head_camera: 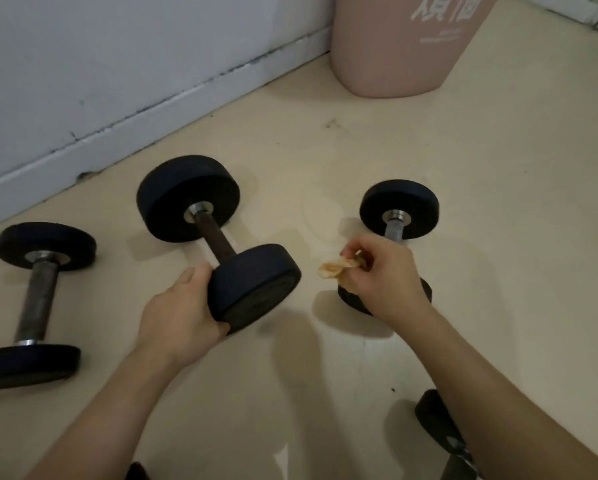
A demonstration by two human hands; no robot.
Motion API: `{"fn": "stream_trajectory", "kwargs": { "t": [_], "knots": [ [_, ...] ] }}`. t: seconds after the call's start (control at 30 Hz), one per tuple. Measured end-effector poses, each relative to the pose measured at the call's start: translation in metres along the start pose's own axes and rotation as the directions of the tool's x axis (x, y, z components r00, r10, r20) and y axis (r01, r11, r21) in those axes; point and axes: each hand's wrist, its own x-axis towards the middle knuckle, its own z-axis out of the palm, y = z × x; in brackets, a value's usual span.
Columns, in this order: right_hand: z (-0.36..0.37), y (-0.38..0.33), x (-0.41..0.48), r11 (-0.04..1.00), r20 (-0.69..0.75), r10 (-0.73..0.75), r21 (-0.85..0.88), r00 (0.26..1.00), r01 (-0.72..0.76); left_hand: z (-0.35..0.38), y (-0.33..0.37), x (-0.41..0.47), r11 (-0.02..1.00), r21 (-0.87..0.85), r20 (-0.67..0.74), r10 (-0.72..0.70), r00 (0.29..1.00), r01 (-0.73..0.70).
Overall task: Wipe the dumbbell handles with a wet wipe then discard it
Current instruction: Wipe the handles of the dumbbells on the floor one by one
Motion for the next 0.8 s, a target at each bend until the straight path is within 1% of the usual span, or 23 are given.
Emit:
{"fn": "stream_trajectory", "kwargs": {
  "t": [0.07,0.13,0.2,0.27,0.3,0.37,0.43,0.47,0.53,0.6,0.63,0.67,0.7,0.73,0.77,0.8],
  "knots": [
    [0.03,-0.033,0.028,0.995,0.081,-0.08,0.068,0.993,0.075,0.0,0.0,-0.004,1.0,0.026,0.005,0.008,1.0,-0.008],
    [0.057,-0.06,0.056,0.99,0.14,-0.135,0.06,0.981,0.128,-0.002,0.0,-0.011,0.997,0.067,0.006,0.026,1.0,-0.026],
    [0.082,-0.078,0.078,0.989,0.2,-0.139,0.084,0.97,0.125,-0.003,-0.003,-0.022,0.995,0.095,0.038,0.032,0.999,-0.036],
    [0.106,-0.091,0.093,0.987,0.259,-0.15,0.102,0.954,0.128,0.0,-0.009,-0.033,0.996,0.088,0.079,0.02,0.997,-0.027],
    [0.117,-0.095,0.097,0.984,0.278,-0.17,0.093,0.945,0.149,0.001,-0.014,-0.038,0.997,0.075,0.096,0.012,0.995,-0.019],
    [0.136,-0.096,0.1,0.97,0.31,-0.239,0.036,0.92,0.239,0.003,-0.023,-0.042,1.0,0.026,0.123,-0.015,0.992,0.012],
    [0.152,-0.092,0.1,0.94,0.381,-0.31,-0.012,0.871,0.34,0.002,-0.031,-0.043,1.0,-0.005,0.165,-0.027,0.986,0.029],
    [0.158,-0.09,0.1,0.935,0.423,-0.319,-0.007,0.848,0.355,0.002,-0.033,-0.042,0.999,-0.016,0.187,-0.026,0.982,0.029],
    [0.161,-0.089,0.1,0.952,0.486,-0.293,0.064,0.824,0.3,0.002,-0.035,-0.043,0.999,-0.029,0.23,-0.015,0.973,0.022],
    [0.16,-0.09,0.102,0.97,0.555,-0.245,0.127,0.795,0.21,-0.006,-0.039,-0.044,0.998,-0.056,0.257,0.03,0.966,-0.016],
    [0.159,-0.09,0.103,0.977,0.593,-0.211,0.144,0.777,0.156,-0.014,-0.043,-0.045,0.995,-0.092,0.299,0.053,0.953,-0.027],
    [0.158,-0.09,0.103,0.984,0.631,-0.167,0.156,0.758,0.087,-0.024,-0.049,-0.044,0.988,-0.149,0.342,0.087,0.936,-0.037],
    [0.155,-0.09,0.102,0.987,0.669,-0.134,0.159,0.731,0.036,-0.037,-0.053,-0.04,0.976,-0.218,0.399,0.101,0.911,-0.012],
    [0.152,-0.089,0.101,0.989,0.703,-0.12,0.148,0.701,0.022,-0.046,-0.058,-0.032,0.949,-0.314,0.404,0.102,0.909,0.033],
    [0.149,-0.089,0.098,0.991,0.727,-0.124,0.131,0.675,0.041,-0.054,-0.06,-0.021,0.888,-0.452,0.345,0.084,0.935,0.087],
    [0.147,-0.087,0.096,0.99,0.742,-0.131,0.128,0.657,0.054,-0.054,-0.063,-0.006,0.834,-0.549,0.184,0.046,0.982,0.063]
  ]
}}
